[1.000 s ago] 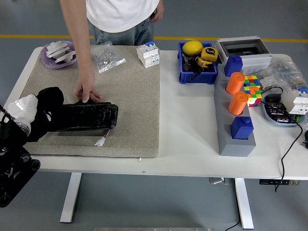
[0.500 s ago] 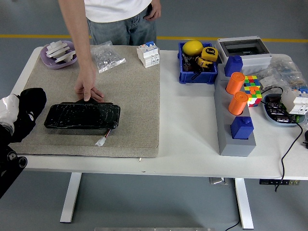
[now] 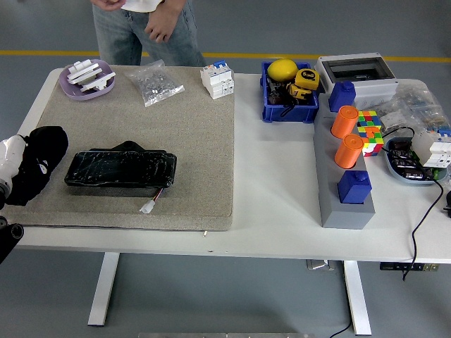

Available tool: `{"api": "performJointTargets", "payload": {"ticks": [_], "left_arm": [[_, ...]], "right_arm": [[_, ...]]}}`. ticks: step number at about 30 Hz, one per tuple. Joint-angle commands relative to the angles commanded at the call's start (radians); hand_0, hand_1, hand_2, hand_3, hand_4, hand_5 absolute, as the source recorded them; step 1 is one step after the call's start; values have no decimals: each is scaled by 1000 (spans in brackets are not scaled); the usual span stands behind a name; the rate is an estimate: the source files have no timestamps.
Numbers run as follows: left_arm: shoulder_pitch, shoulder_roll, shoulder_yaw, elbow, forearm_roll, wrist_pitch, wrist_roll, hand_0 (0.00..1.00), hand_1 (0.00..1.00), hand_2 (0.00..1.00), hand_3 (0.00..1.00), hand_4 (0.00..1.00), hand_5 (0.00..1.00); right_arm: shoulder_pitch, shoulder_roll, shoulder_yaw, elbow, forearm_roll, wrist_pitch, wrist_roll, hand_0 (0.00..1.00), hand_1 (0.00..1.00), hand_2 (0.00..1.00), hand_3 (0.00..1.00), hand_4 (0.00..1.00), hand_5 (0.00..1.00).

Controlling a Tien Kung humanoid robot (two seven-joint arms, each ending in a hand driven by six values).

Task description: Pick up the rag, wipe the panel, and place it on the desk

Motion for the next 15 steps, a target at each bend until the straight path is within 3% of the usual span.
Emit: {"api": "performJointTargets", "payload": {"ticks": [1, 2, 7, 8, 13, 14, 15], "left_arm": [[-1, 3, -2, 8, -7, -5, -10, 355, 414, 565, 586, 448, 2], [-2, 4, -4, 11, -9, -9, -14, 455, 536, 565, 572, 612, 2], [-2, 9, -11, 10, -11, -27, -26, 455, 536, 565, 572, 612, 2], [-3, 9, -12, 10, -14, -31, -28, 609, 747, 657, 573, 767, 5], [-3, 10, -10, 9, -19, -60, -26, 609, 747, 657, 573, 767, 5], [-3, 10, -11, 9, -17, -62, -26, 694, 830, 795, 639, 896, 93], [-2, 10, -12, 9, -15, -62, -26, 694, 830, 795, 639, 896, 93]], "right_arm": [[0, 0, 1, 1, -1, 0, 0, 733, 598, 659, 621, 998, 631], [0, -1, 2, 1, -2, 0, -1, 732, 596, 659, 622, 998, 631], [-1, -1, 3, 2, -2, 0, -1, 732, 596, 659, 622, 998, 631], [0, -1, 3, 2, -3, 0, -1, 734, 594, 655, 621, 998, 629], [2, 1, 11, 5, -13, -4, -1, 734, 594, 655, 621, 998, 629], [2, 1, 11, 6, -14, -4, -1, 734, 594, 655, 620, 998, 630], [1, 1, 11, 6, -14, -4, -1, 734, 594, 655, 620, 998, 630]]}}
